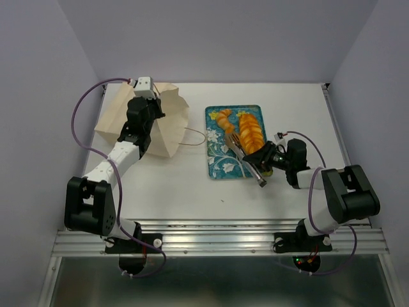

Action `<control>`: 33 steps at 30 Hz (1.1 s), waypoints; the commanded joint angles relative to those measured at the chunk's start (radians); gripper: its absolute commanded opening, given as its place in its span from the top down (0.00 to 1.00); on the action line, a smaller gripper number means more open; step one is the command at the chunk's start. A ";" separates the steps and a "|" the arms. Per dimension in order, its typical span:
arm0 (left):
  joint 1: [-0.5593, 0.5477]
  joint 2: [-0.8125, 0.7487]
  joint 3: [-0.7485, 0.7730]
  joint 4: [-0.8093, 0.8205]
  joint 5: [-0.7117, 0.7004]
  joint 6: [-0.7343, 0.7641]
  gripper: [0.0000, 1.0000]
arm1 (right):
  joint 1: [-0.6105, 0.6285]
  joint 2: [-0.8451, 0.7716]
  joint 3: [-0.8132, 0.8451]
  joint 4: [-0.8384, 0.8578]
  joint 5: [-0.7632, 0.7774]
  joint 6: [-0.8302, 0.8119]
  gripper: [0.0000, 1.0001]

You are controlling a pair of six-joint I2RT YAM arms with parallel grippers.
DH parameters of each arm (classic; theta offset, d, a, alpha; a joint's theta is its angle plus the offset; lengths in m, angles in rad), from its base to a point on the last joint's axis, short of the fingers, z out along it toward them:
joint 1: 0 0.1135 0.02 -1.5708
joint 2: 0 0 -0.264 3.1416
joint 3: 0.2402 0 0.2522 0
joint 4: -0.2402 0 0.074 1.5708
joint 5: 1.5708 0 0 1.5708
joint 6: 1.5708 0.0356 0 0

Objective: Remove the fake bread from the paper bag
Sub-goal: Place the fake bread at the center of the board, then place the clamp at the center of the board, then adjust the paper bag at the center of the board.

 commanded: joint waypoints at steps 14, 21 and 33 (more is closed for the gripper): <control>0.008 -0.034 0.053 0.055 -0.014 0.001 1.00 | -0.084 -0.145 0.125 -0.084 -0.095 -0.071 0.51; 0.008 -0.043 0.044 0.055 0.002 0.041 1.00 | -0.139 -0.212 0.206 -0.143 -0.060 -0.067 0.53; 0.009 -0.046 0.001 -0.019 0.054 0.173 1.00 | -0.260 -0.068 0.443 -0.407 0.546 -0.456 0.52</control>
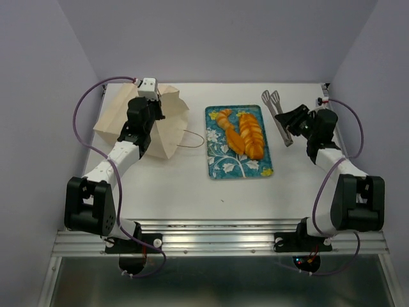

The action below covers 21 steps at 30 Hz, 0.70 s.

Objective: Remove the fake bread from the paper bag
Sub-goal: Adjust the paper bag at the center of the board.

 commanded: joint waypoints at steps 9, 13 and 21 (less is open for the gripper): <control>0.007 -0.037 -0.010 -0.116 0.217 0.172 0.88 | -0.007 0.310 0.251 -0.119 0.605 -0.513 0.52; 0.007 -0.061 -0.021 -0.137 0.258 0.181 0.64 | -0.007 0.414 0.270 -0.114 0.672 -0.539 0.52; 0.006 -0.223 -0.052 -0.087 0.353 0.137 0.01 | -0.007 0.404 0.259 -0.120 0.719 -0.539 0.13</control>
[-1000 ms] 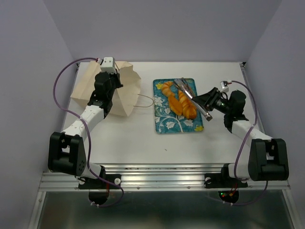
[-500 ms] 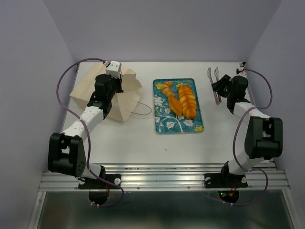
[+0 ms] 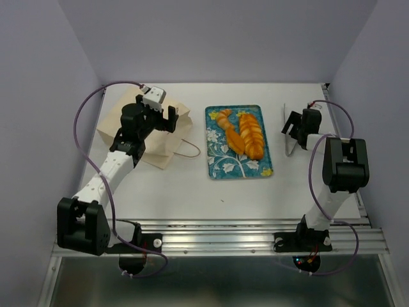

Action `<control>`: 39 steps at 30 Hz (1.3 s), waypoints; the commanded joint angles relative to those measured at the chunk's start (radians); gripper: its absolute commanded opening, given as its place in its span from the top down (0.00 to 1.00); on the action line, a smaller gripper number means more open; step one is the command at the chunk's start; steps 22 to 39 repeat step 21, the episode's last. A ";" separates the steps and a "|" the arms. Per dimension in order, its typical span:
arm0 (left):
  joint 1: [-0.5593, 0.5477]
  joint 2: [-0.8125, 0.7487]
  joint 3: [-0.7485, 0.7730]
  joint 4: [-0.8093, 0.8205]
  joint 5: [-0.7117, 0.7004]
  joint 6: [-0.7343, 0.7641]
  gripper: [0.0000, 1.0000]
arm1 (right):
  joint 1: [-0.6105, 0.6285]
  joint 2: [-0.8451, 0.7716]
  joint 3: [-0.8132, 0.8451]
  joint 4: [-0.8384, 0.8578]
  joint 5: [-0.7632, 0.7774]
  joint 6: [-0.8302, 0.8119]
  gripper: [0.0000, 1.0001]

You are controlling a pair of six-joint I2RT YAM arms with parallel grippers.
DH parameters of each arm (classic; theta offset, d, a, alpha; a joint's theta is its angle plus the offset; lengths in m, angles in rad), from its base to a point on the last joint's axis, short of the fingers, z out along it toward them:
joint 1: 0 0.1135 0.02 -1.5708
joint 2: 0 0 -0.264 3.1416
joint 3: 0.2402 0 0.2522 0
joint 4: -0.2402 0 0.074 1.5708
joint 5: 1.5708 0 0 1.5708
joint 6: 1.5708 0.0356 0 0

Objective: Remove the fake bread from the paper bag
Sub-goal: Adjust the paper bag at the center of the board, then reset both arms

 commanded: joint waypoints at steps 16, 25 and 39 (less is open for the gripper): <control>0.000 -0.360 -0.043 0.140 -0.104 -0.271 0.01 | -0.005 -0.505 -0.032 -0.145 0.334 0.095 0.00; 0.000 -0.414 -0.063 0.156 -0.174 -0.325 0.01 | -0.005 -0.568 -0.060 -0.140 0.353 0.092 0.00; 0.000 -0.414 -0.063 0.156 -0.174 -0.325 0.01 | -0.005 -0.568 -0.060 -0.140 0.353 0.092 0.00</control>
